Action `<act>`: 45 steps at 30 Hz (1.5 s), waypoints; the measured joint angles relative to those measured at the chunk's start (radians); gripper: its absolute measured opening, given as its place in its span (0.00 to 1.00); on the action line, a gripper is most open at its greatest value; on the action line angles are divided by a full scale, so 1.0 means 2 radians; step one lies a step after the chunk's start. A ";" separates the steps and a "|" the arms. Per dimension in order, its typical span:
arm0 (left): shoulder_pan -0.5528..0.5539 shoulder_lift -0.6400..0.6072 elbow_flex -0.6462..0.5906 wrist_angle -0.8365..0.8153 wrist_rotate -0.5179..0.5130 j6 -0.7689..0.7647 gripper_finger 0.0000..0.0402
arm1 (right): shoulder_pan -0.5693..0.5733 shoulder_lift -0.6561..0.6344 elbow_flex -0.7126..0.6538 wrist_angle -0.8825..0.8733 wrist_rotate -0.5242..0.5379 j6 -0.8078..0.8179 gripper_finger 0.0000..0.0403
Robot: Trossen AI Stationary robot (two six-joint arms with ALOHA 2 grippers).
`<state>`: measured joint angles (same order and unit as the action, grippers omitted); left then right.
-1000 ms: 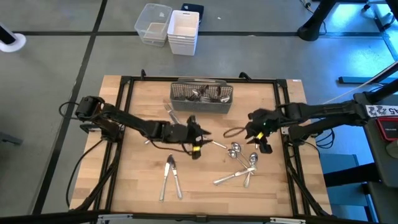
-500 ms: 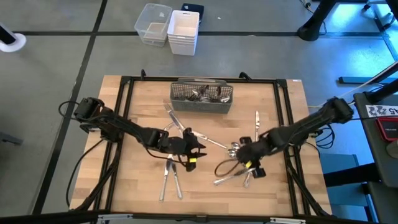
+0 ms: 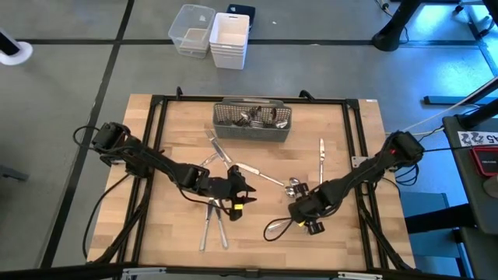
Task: Sort silverware
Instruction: Put the silver table knife into the gray silverware organizer
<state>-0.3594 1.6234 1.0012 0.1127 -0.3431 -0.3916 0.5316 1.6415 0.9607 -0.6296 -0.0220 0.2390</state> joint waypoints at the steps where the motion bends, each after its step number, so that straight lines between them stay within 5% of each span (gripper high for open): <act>1: -0.001 0.000 0.000 0.000 0.000 0.000 0.36 | 0.000 0.003 0.000 0.000 -0.004 0.000 0.27; 45: -0.001 0.002 0.000 -0.017 0.000 0.002 0.36 | -0.001 0.052 0.002 0.034 -0.013 0.021 0.27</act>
<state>-0.3622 1.6272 1.0012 0.0780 -0.3435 -0.3866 0.5297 1.7458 0.9642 -0.5617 -0.0474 0.2817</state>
